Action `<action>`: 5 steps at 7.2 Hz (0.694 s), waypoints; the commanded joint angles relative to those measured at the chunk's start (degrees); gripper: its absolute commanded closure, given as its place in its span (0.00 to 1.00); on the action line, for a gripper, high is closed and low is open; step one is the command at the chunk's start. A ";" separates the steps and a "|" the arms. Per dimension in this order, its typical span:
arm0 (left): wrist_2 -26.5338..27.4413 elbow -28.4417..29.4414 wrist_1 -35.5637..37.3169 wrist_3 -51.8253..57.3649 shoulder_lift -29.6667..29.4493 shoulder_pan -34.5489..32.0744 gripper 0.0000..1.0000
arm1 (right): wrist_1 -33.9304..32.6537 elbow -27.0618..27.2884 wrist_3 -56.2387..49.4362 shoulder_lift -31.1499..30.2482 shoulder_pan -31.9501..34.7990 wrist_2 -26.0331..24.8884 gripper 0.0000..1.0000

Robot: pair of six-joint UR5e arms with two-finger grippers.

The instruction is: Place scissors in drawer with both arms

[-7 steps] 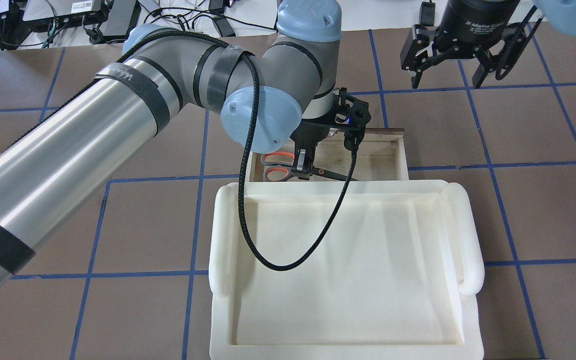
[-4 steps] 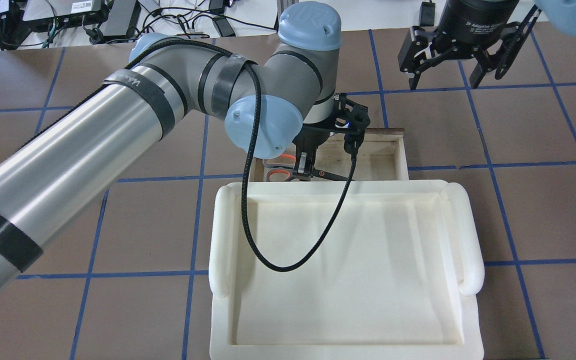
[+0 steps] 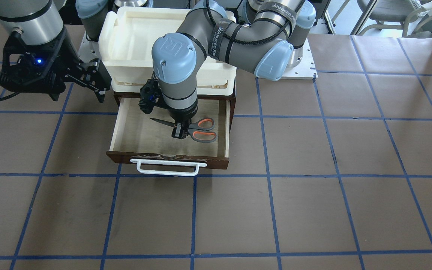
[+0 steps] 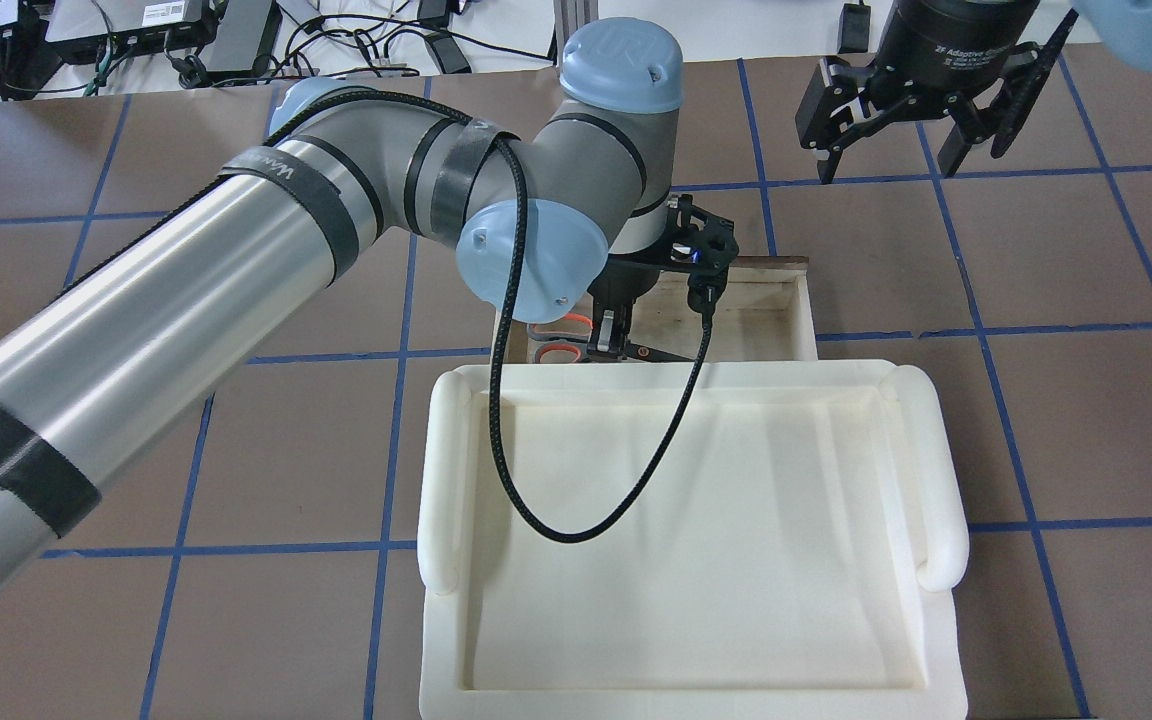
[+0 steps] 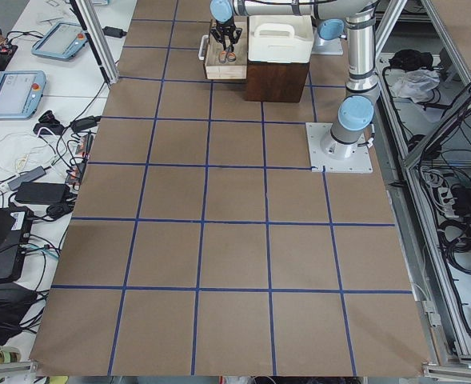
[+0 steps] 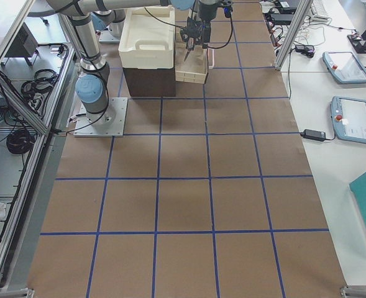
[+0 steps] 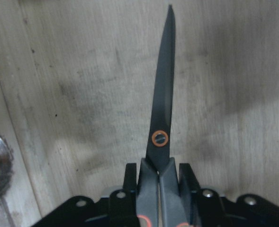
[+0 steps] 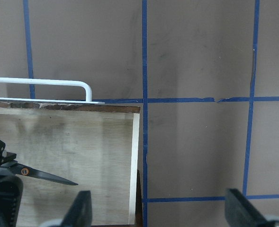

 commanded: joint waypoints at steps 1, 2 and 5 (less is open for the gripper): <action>0.03 -0.10 0.10 0.10 -0.37 -0.12 1.00 | -0.24 0.04 -0.02 0.00 0.00 0.08 0.00; 0.03 -0.18 0.63 0.10 -0.72 -0.12 1.00 | -0.24 0.04 -0.02 0.08 0.00 -0.18 0.00; 0.03 -1.50 1.42 -0.16 -0.99 -0.12 1.00 | -0.33 0.04 -0.02 0.09 -0.09 -0.71 0.00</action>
